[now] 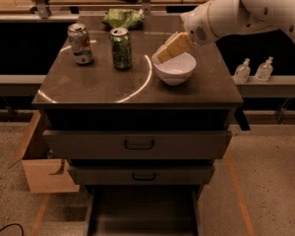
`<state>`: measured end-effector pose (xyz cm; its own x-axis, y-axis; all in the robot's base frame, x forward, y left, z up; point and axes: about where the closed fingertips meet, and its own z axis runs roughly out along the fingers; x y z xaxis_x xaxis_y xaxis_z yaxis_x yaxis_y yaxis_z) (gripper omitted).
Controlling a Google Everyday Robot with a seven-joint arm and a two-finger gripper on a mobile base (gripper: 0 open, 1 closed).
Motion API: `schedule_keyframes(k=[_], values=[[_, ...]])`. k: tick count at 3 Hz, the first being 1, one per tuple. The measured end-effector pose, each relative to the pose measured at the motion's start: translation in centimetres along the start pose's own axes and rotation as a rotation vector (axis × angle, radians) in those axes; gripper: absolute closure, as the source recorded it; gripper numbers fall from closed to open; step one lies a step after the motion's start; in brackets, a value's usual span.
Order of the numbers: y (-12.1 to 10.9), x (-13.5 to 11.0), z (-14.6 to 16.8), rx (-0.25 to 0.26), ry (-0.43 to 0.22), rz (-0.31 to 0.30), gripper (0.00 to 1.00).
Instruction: Place green can into bottom drawer
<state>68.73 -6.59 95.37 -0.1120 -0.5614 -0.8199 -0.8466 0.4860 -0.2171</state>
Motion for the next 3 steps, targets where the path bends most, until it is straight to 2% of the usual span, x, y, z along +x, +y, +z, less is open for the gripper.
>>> schedule_keyframes(k=[1, 2, 3], values=[[-1.5, -1.7, 3.9, 0.022, -0.025, 0.032, 0.00], [-2.0, -3.2, 7.6, 0.003, -0.030, 0.048, 0.00], [-0.7, -4.1, 10.7, -0.061, -0.028, 0.055, 0.00]])
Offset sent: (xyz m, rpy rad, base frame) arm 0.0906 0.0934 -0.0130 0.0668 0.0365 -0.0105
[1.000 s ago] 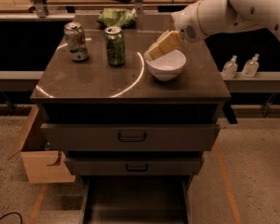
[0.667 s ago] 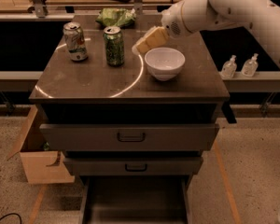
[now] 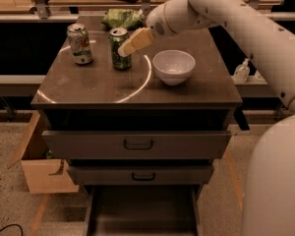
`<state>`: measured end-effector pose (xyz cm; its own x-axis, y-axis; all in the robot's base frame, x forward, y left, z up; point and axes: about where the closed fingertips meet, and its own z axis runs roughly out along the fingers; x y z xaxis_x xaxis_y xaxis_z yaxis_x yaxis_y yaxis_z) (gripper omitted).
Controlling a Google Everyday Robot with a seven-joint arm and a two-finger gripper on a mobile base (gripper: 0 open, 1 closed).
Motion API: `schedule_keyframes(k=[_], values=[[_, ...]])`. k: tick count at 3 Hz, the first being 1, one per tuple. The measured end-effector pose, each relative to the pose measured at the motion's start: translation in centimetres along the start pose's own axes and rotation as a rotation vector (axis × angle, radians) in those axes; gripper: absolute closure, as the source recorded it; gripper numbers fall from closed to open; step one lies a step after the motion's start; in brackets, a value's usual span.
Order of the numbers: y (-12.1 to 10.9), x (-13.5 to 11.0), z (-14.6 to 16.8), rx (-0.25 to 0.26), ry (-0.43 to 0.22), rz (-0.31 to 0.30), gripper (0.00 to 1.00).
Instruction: Place green can into bottom drawer
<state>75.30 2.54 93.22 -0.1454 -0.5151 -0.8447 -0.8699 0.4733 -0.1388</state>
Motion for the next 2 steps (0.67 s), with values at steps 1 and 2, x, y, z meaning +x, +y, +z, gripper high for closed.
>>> schedule_keyframes(k=[1, 2], values=[[1.4, -0.6, 2.6, -0.064, 0.000, -0.004, 0.00], [2.0, -0.6, 4.8, -0.106, 0.001, -0.014, 0.18]])
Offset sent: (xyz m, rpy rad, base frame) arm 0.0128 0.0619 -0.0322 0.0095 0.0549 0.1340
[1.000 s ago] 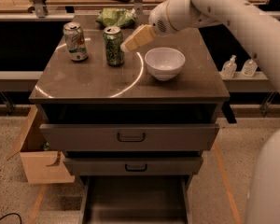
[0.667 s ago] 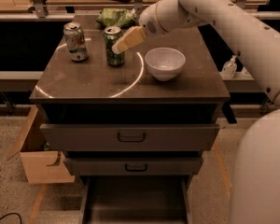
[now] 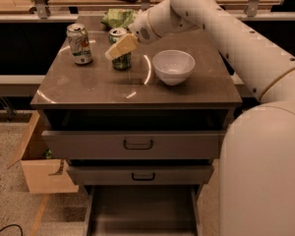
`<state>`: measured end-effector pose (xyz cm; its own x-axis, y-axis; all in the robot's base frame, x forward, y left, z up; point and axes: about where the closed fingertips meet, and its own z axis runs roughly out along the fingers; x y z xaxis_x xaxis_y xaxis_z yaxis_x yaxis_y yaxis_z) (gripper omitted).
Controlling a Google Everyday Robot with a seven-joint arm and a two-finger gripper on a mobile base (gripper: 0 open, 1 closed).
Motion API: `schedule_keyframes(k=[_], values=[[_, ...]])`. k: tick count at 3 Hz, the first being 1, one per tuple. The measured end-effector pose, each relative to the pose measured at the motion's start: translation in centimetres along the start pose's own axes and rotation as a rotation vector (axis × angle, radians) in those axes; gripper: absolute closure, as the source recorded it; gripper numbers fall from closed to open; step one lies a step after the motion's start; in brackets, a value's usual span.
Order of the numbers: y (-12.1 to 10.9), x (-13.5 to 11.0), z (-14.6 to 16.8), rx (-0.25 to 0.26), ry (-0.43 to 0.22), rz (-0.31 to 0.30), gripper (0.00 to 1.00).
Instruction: Place green can into bottom drawer
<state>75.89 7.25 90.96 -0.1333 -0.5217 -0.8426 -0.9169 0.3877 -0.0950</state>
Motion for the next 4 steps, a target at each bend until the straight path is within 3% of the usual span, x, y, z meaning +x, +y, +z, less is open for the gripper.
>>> schedule_keyframes(k=[1, 2, 3, 4], values=[[-0.3, 0.0, 1.0, -0.016, -0.003, -0.011, 0.41], [-0.6, -1.2, -1.0, 0.002, -0.005, -0.062, 0.65], [0.7, -2.5, -5.6, 0.026, -0.020, -0.092, 0.87], [4.3, -2.3, -11.2, 0.002, -0.041, -0.114, 1.00]])
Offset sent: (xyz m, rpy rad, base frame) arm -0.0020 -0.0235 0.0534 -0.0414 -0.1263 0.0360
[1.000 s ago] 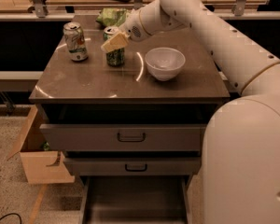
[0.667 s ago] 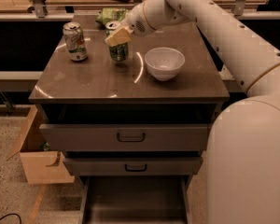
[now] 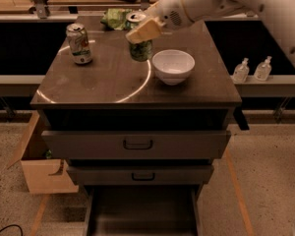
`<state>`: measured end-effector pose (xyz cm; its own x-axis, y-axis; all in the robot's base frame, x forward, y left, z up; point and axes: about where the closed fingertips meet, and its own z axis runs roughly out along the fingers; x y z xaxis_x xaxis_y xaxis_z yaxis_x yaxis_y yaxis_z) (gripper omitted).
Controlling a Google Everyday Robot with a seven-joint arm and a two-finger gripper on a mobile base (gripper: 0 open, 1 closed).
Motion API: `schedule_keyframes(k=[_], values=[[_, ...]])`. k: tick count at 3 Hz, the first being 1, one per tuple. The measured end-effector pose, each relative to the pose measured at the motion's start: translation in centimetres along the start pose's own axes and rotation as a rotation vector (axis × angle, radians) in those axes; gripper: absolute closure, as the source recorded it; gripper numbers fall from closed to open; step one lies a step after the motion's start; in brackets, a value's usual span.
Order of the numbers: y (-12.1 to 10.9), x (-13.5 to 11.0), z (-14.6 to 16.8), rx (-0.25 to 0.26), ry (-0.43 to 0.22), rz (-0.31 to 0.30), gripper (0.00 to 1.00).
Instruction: Place green can into bottom drawer
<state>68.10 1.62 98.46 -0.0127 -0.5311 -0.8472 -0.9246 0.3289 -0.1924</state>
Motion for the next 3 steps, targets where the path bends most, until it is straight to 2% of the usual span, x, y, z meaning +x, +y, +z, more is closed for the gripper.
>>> schedule_keyframes(k=[1, 2, 3], values=[[4.3, 1.2, -3.4, -0.084, -0.063, -0.016, 1.00], [8.0, 0.4, -6.6, -0.170, -0.164, -0.059, 1.00], [11.6, 0.2, -9.5, -0.258, -0.217, -0.071, 1.00]])
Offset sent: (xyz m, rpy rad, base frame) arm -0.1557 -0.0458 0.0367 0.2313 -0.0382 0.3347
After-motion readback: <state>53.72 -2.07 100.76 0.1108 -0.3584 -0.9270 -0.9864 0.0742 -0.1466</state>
